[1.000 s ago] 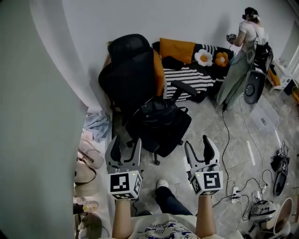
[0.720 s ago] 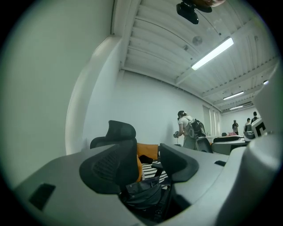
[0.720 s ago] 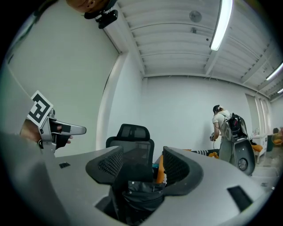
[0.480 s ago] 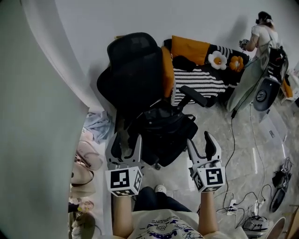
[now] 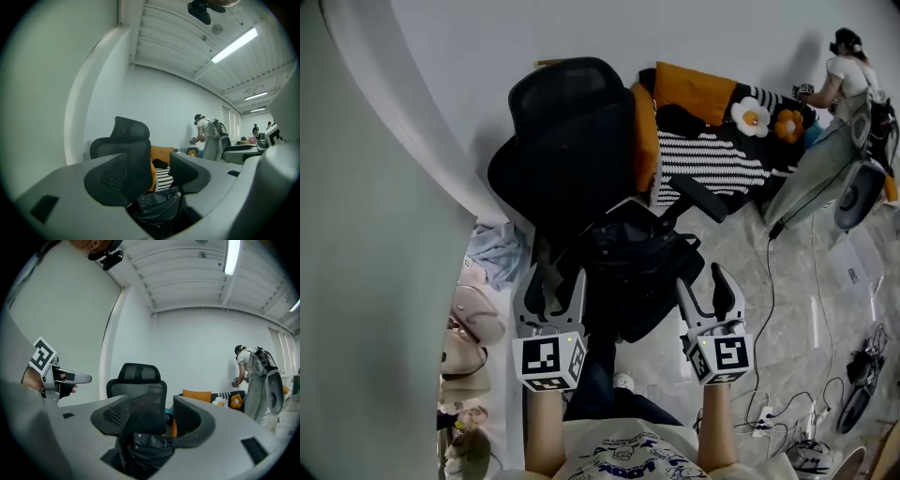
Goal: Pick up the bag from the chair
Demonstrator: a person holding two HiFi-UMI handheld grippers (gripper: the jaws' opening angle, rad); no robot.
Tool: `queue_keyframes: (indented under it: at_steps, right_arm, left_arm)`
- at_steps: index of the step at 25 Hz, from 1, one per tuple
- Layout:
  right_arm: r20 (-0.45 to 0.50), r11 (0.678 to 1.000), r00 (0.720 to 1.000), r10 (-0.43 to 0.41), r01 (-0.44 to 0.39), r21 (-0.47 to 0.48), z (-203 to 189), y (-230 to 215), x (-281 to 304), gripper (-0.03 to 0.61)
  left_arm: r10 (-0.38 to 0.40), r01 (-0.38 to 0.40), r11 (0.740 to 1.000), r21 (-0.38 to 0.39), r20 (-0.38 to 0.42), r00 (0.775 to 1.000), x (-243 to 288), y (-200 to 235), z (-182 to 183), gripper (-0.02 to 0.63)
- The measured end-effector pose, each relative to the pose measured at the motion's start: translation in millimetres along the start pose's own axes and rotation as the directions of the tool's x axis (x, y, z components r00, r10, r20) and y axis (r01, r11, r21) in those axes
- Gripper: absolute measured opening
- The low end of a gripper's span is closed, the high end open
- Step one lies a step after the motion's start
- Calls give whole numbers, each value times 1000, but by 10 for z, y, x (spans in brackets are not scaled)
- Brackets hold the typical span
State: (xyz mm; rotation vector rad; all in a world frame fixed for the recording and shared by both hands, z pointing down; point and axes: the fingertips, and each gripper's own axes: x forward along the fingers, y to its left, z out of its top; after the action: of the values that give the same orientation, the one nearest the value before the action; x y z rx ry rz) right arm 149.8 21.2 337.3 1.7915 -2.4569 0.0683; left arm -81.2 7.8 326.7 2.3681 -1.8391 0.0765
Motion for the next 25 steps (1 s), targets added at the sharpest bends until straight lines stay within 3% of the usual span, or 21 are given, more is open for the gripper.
queue_keyframes:
  at_steps: [14,20,25]
  right_arm:
    - [-99,998,994,-38,43,50,-434,-419,1362,315]
    - [-165,997,985,-40,51,64,-660,-487,1864,345]
    - [-240,997,970,-25,41,60,-976,-566,2149,367]
  left_arm:
    - [-123,121,992,-30,-81,989,1482,320,-307,279]
    - [-159,157,987,-29,-178,971,2015,551,-608,279]
    - [-212,205,977,-54,-262,941,2324,642,-950,284]
